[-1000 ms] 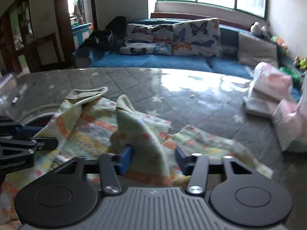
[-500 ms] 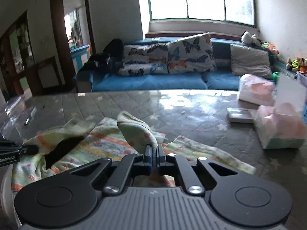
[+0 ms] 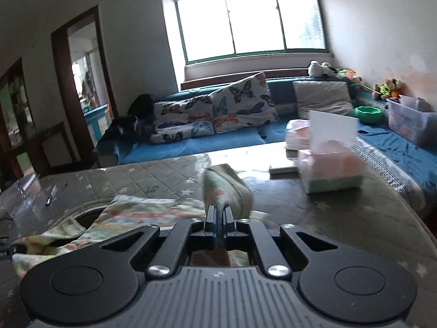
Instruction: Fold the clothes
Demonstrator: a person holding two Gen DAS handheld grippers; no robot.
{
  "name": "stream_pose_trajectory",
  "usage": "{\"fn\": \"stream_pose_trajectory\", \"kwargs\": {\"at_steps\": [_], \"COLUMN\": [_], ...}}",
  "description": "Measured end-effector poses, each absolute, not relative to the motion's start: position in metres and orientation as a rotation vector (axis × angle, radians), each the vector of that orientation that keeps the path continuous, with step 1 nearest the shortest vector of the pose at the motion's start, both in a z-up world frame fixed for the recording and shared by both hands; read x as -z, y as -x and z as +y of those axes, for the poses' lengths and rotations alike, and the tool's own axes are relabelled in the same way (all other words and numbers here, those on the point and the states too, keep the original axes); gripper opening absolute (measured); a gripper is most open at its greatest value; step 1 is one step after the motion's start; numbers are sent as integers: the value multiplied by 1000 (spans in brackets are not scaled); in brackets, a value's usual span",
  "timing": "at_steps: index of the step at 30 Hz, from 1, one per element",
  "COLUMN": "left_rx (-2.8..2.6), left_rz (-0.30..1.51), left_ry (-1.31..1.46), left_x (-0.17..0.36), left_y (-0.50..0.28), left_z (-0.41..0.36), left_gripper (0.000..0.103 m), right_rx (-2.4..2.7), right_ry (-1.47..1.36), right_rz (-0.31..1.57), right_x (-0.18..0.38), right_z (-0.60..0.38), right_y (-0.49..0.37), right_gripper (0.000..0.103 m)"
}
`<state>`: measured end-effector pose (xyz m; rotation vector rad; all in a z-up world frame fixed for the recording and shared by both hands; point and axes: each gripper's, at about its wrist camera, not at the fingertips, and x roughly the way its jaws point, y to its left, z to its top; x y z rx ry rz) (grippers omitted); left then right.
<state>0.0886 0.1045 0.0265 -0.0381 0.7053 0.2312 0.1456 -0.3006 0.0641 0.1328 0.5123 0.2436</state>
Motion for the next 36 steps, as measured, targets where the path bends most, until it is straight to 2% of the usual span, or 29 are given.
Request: {"fn": "stream_pose_trajectory", "kwargs": {"at_steps": [6, 17, 19, 23, 25, 27, 28, 31, 36], "left_rx": [-295, -300, -301, -291, -292, -293, -294, -301, -316], "left_rz": [721, 778, 778, 778, 774, 766, 760, 741, 727], "left_ry": [49, 54, 59, 55, 48, 43, 41, 40, 36], "left_x": [-21, -9, -10, -13, -17, -22, -25, -32, -39], "left_y": [-39, 21, 23, 26, 27, 28, 30, 33, 35], "left_z": [112, 105, 106, 109, 110, 111, 112, 116, 121], "left_gripper": [1, 3, 6, 12, 19, 23, 30, 33, 39], "right_rx": [-209, -47, -17, 41, 53, 50, 42, -17, -115], "right_ry": [-171, -221, -230, -241, -225, -206, -195, -147, -84], "right_rz": [504, 595, 611, 629, 599, 564, 545, 529, 624], "right_x": [-64, -26, -19, -10, -18, -27, -32, -37, -14], "right_z": [-328, -390, -401, -421, -423, -420, -417, -398, -365], "right_y": [-106, -50, -40, -20, -17, -16, -17, -27, -46], "right_gripper": [3, 6, 10, 10, 11, 18, 23, 24, 28]}}
